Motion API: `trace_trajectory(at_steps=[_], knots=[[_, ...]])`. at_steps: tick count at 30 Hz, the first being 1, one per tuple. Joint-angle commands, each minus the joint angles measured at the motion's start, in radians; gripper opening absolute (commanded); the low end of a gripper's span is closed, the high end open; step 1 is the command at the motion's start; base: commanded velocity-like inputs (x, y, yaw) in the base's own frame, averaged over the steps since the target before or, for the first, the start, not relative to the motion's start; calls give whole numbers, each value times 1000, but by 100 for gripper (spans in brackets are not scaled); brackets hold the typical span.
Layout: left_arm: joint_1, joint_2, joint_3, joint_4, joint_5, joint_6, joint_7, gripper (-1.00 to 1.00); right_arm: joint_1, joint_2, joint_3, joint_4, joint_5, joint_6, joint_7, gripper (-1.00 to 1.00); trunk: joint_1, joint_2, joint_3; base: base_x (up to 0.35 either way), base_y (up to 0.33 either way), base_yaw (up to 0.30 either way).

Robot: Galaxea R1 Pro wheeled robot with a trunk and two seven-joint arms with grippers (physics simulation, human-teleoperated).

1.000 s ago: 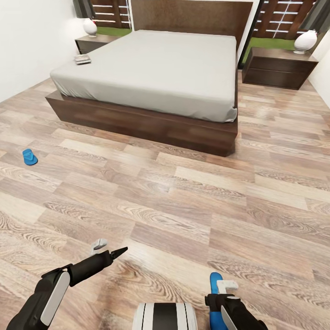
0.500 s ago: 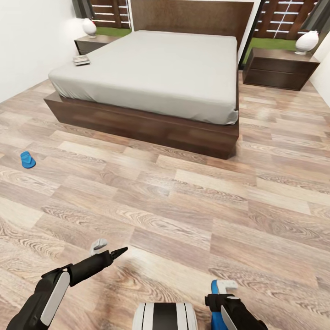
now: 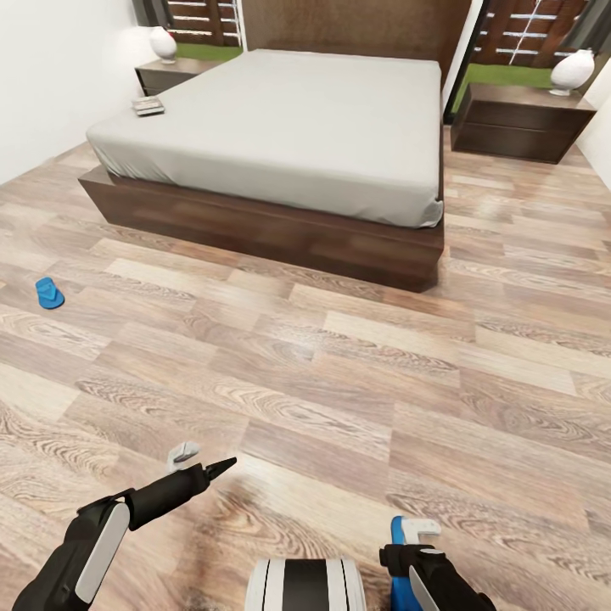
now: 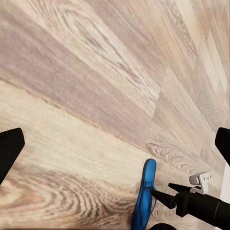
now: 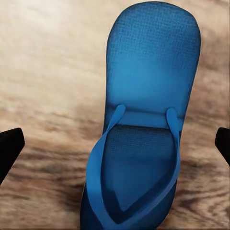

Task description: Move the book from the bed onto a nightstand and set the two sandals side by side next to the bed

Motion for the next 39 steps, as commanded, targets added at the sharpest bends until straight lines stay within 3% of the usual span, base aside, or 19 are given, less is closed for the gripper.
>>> trace_trajectory(at_steps=[1, 32, 39], knots=[[0, 0, 1, 0, 4, 7, -1, 100, 0, 0, 0, -2, 0, 6, -3, 100, 0, -1, -5, 0, 0, 0], [0, 0, 1, 0, 4, 7, -2, 100, 0, -1, 0, -3, 0, 6, -3, 100, 14, -8, -124, 0, 0, 0], [1, 0, 2, 0, 4, 7, -3, 100, 0, 0, 0, -3, 0, 6, -3, 100, 14, -8, -124, 0, 0, 0]])
